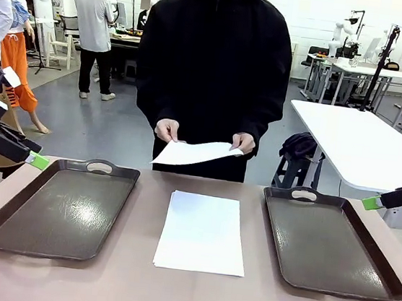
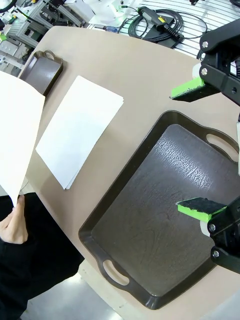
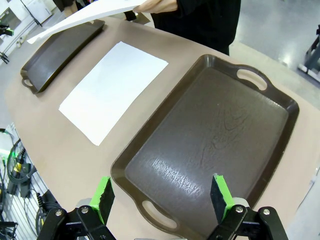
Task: Sort the A4 documents.
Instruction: Receive the A4 Paper.
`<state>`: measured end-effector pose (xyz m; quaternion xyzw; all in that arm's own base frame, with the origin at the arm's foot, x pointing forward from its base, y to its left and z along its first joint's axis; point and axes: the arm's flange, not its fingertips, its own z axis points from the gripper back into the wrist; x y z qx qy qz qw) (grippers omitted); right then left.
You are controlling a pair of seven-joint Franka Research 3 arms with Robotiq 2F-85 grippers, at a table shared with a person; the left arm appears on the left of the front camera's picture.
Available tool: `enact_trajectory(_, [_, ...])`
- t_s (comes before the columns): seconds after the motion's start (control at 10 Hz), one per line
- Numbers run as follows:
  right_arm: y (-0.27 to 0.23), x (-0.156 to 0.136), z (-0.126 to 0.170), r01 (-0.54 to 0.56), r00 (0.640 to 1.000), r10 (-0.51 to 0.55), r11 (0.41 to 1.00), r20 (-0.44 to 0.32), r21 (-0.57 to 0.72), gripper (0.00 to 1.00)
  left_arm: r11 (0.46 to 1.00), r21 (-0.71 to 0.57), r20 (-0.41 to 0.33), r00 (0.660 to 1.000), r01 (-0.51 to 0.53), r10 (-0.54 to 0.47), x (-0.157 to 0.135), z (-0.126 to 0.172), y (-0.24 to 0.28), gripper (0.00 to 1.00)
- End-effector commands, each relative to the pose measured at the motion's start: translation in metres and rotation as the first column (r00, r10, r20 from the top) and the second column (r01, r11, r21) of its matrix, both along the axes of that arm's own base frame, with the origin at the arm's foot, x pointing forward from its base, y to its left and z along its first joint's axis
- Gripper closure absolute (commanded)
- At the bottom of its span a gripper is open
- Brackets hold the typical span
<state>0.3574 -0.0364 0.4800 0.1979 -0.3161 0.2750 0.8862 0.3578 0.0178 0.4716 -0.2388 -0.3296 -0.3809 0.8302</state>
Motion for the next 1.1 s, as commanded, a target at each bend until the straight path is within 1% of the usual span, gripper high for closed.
enact_trajectory(0.0, [-0.0003, 0.0006, -0.0014, -0.007, 1.000, 0.007, 1.000, -0.002, 0.010, 0.00, 1.000, -0.016, 0.018, 1.000, 0.017, -0.017, 0.0012, -0.0004, 0.0020, 0.00])
enact_trajectory(1.0, [-0.0003, 0.0006, -0.0014, -0.007, 1.000, 0.007, 1.000, -0.002, 0.010, 0.00, 1.000, -0.016, 0.018, 1.000, 0.017, -0.017, 0.0012, -0.0004, 0.0020, 0.00])
